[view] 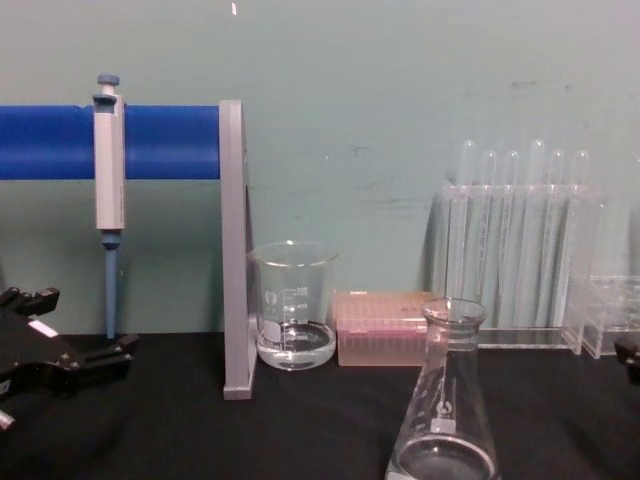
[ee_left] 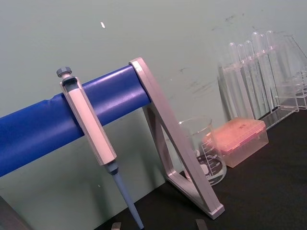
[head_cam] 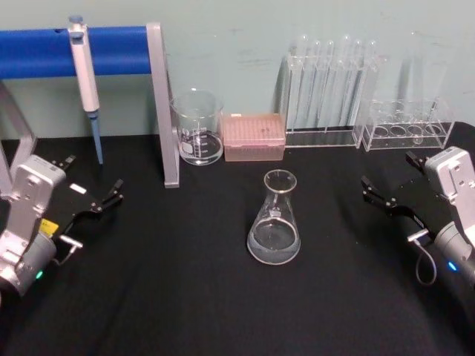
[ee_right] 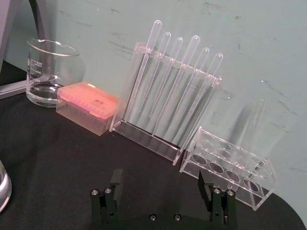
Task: Grasp the erlenmeyer flask with one hand, shake it three times, then place it back.
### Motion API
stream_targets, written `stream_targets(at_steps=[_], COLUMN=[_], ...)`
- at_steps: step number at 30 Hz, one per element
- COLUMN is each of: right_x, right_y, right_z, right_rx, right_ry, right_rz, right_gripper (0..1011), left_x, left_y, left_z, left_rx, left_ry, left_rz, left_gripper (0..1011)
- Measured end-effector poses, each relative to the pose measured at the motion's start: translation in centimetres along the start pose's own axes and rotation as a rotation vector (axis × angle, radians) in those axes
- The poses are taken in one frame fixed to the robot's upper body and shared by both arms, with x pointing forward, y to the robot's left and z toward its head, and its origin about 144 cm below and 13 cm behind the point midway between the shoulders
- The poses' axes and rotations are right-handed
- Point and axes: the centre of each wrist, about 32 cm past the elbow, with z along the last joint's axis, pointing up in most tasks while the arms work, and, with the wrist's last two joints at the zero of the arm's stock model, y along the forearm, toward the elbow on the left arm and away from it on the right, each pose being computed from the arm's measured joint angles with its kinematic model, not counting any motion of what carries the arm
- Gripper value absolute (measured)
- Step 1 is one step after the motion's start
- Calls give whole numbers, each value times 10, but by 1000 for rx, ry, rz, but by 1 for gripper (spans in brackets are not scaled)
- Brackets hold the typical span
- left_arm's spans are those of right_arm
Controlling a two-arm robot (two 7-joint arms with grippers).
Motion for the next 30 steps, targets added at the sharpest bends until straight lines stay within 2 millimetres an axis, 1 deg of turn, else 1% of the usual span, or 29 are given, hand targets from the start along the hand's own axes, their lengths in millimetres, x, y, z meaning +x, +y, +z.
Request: stream_targets(at_steps=[30], right_x=[0], right_y=[0], right_z=[0], right_rx=[0], right_ry=[0], right_rz=[0], right_gripper=[1003], left_x=[0], left_y=[0], left_z=[0], left_rx=[0], left_ry=[0], left_rz=[0], left_gripper=[1001])
